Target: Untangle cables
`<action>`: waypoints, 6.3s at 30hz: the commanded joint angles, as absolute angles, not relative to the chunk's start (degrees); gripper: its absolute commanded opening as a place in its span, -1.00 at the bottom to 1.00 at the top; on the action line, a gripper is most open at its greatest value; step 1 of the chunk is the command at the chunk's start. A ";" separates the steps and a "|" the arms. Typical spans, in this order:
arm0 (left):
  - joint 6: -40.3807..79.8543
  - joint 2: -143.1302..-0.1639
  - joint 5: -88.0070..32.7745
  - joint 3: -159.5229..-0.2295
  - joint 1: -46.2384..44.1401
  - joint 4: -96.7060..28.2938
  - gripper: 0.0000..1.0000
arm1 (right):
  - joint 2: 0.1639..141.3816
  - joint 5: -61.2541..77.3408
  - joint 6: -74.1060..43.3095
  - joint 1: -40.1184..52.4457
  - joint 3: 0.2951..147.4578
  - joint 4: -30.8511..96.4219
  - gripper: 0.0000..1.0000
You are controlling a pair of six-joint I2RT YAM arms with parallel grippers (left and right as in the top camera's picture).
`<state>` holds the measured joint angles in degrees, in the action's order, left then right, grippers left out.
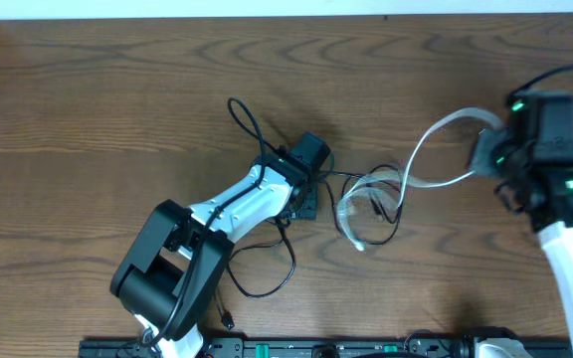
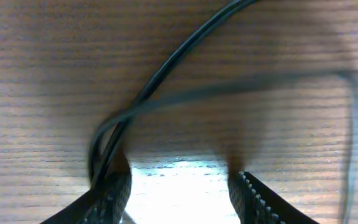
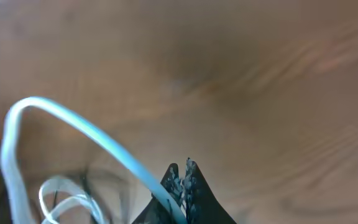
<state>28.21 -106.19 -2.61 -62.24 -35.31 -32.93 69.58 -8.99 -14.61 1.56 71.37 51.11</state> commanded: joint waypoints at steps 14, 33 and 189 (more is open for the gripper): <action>27.68 -107.28 -2.11 -59.29 -35.07 -33.36 0.15 | 70.19 -32.80 -11.53 -13.39 86.46 47.13 -0.98; 27.70 -107.28 -2.13 -59.29 -35.07 -33.36 0.16 | 87.48 -20.53 -13.96 -27.42 86.46 48.21 -0.98; 28.34 -107.28 -3.64 -59.29 -35.07 -32.47 0.17 | 85.17 21.89 -14.61 -33.19 80.47 53.63 0.64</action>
